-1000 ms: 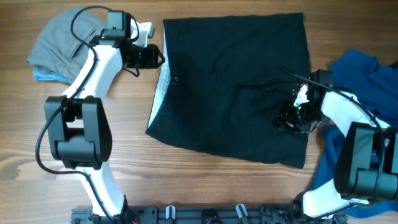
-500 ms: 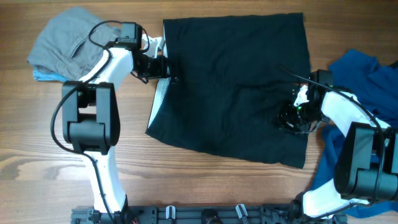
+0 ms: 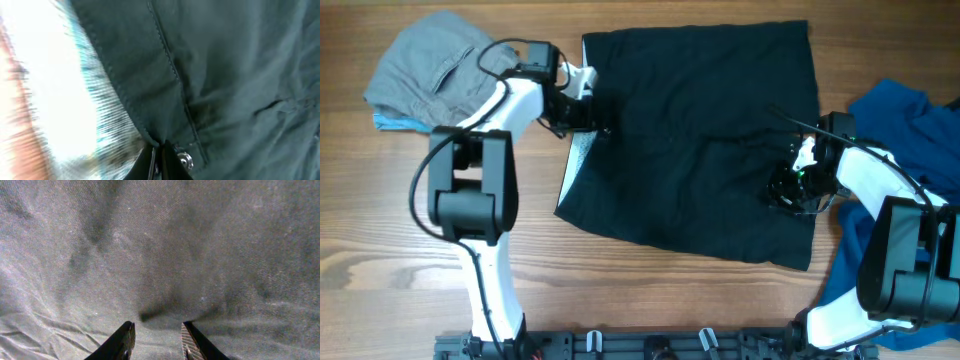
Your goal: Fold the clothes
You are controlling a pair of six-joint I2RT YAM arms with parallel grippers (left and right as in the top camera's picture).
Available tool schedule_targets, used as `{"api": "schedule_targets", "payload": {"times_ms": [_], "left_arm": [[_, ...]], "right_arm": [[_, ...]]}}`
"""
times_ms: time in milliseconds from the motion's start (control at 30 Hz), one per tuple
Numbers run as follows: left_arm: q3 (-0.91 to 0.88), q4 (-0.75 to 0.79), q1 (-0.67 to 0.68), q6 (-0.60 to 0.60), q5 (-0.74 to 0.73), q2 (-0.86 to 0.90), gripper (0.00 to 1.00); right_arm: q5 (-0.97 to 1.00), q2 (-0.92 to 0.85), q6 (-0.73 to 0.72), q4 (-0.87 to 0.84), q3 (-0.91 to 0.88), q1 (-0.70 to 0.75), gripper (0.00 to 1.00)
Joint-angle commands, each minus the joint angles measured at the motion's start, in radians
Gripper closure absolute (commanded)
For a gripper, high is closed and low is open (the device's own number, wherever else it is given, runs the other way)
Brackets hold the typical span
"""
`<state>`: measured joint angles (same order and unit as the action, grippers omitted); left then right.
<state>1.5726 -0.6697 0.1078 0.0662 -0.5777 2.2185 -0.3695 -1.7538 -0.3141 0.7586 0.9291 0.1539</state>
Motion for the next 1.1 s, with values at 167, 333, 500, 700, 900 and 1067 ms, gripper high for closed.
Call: {"api": "schedule_targets", "payload": {"times_ms": [167, 333, 500, 700, 900, 1067], "left_arm": [[0.008, -0.023, -0.079, 0.009, 0.17, -0.204, 0.96], [0.008, -0.051, -0.076, 0.008, 0.295, -0.11, 0.96], [0.008, -0.099, -0.08, -0.023, 0.446, -0.06, 0.96], [0.051, -0.15, -0.085, -0.074, 0.454, -0.102, 0.46], [0.1, -0.304, -0.085, -0.044, 0.327, -0.241, 0.43], [-0.039, -0.362, -0.055, 0.013, 0.235, -0.238, 0.42]], "right_arm": [[0.04, 0.009, 0.0, 0.04, -0.008, 0.0, 0.65], [0.055, 0.009, -0.003, 0.039, -0.008, 0.0, 0.65], [0.081, 0.009, -0.003, 0.045, -0.008, 0.0, 0.55], [0.081, 0.024, 0.017, 0.062, 0.002, 0.003, 0.45], [0.085, 0.093, 0.08, 0.092, 0.04, 0.021, 0.44], [0.093, 0.131, 0.105, 0.091, 0.04, 0.064, 0.34]]}}
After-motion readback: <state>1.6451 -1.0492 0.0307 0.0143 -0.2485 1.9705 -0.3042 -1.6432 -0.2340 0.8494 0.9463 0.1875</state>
